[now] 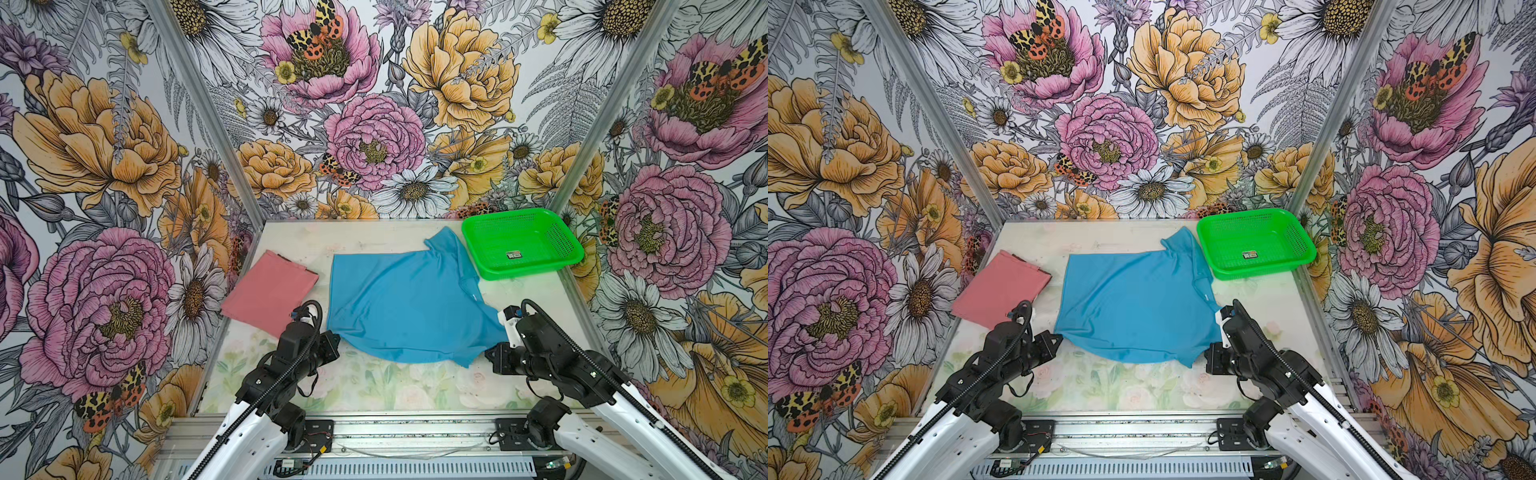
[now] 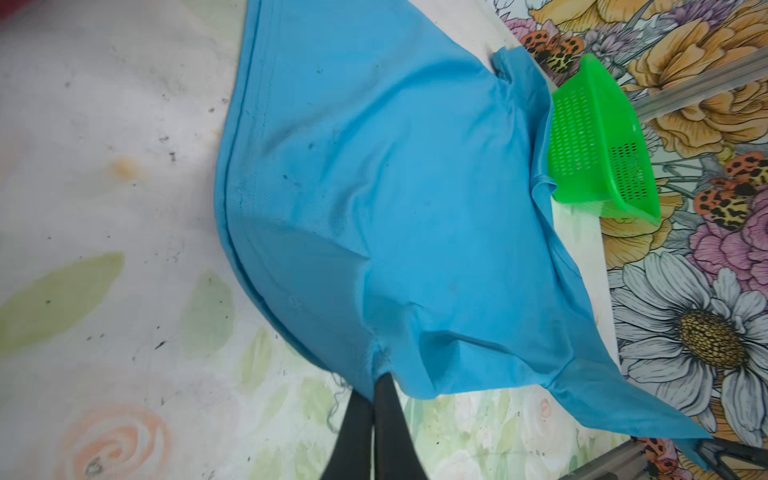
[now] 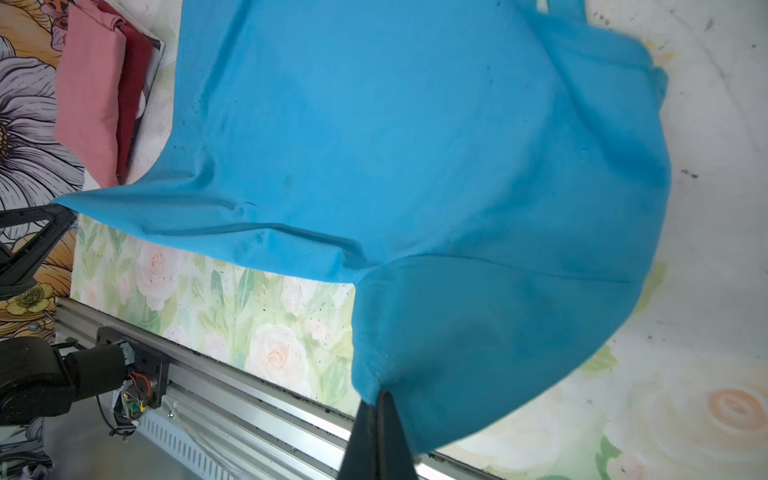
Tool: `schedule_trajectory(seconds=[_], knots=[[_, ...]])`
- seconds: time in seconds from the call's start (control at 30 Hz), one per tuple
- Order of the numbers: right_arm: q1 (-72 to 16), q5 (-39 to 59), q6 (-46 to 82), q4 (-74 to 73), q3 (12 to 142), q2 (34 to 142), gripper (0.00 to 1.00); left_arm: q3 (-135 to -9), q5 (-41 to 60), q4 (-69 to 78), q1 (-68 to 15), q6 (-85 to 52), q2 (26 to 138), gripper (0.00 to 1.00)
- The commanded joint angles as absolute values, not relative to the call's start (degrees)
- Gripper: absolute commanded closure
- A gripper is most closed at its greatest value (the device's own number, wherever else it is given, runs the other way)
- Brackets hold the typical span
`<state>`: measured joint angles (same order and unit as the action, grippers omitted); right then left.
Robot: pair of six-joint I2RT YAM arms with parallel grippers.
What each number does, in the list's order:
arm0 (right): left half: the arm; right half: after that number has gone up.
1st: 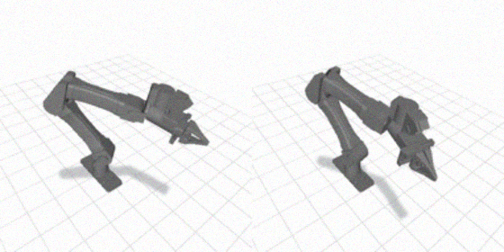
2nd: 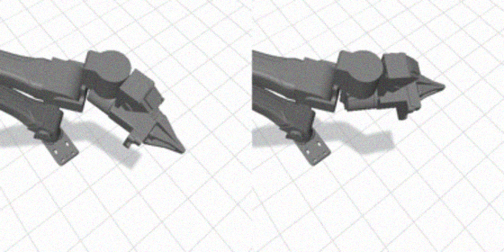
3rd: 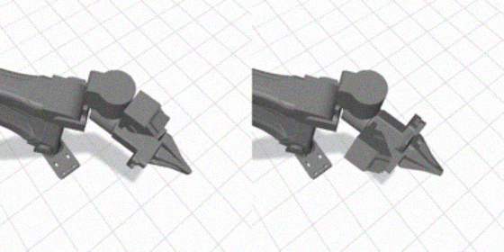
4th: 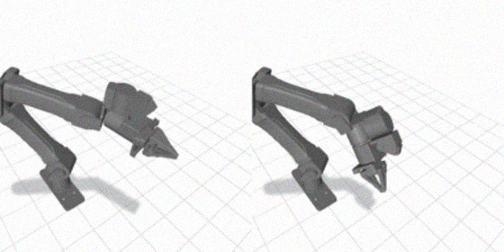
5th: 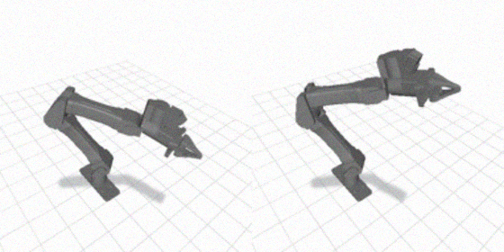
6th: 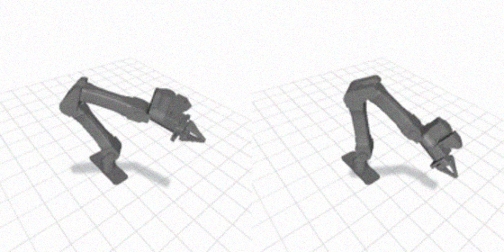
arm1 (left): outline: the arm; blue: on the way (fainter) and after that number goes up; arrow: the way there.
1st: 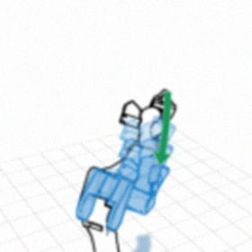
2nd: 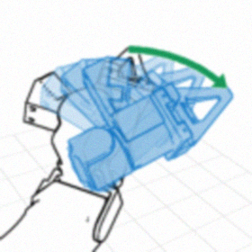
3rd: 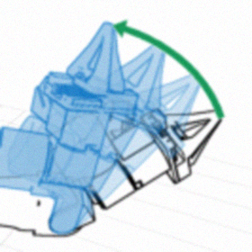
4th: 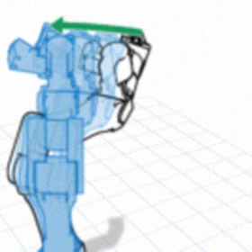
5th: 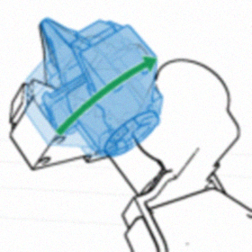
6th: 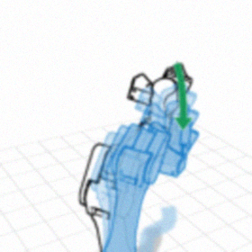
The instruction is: Fold and stack the t-shirts
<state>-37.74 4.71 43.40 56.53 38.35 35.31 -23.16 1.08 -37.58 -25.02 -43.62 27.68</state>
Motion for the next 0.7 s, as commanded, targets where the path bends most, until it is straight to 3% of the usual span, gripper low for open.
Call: schedule_trajectory(seconds=[0.0, 0.17, 0.33, 0.5, 0.67], knots=[[-43.25, -2.23, 52.82, 54.13, 35.33, 36.96, 1.00, -22.66, -7.42, -39.93, -26.20, -48.86, 26.87, 1.00], [-51.57, -8.73, 59.09, 54.15, 33.23, 41.41, 1.00, -23.46, -10.11, -42.00, -26.77, -49.77, 29.61, 1.00], [-51.29, -13.70, 59.02, 54.07, 35.46, 43.68, 1.00, -23.97, -10.32, -41.23, -26.69, -49.10, 32.49, 1.00], [-44.99, -14.44, 52.33, 51.21, 40.96, 53.19, 1.00, -25.43, -6.80, -35.88, -23.21, -44.76, 37.88, 1.00], [-32.53, -8.67, 43.15, 42.93, 42.75, 61.87, 1.00, -28.07, -0.48, -28.32, -17.56, -40.35, 47.95, 1.00]])
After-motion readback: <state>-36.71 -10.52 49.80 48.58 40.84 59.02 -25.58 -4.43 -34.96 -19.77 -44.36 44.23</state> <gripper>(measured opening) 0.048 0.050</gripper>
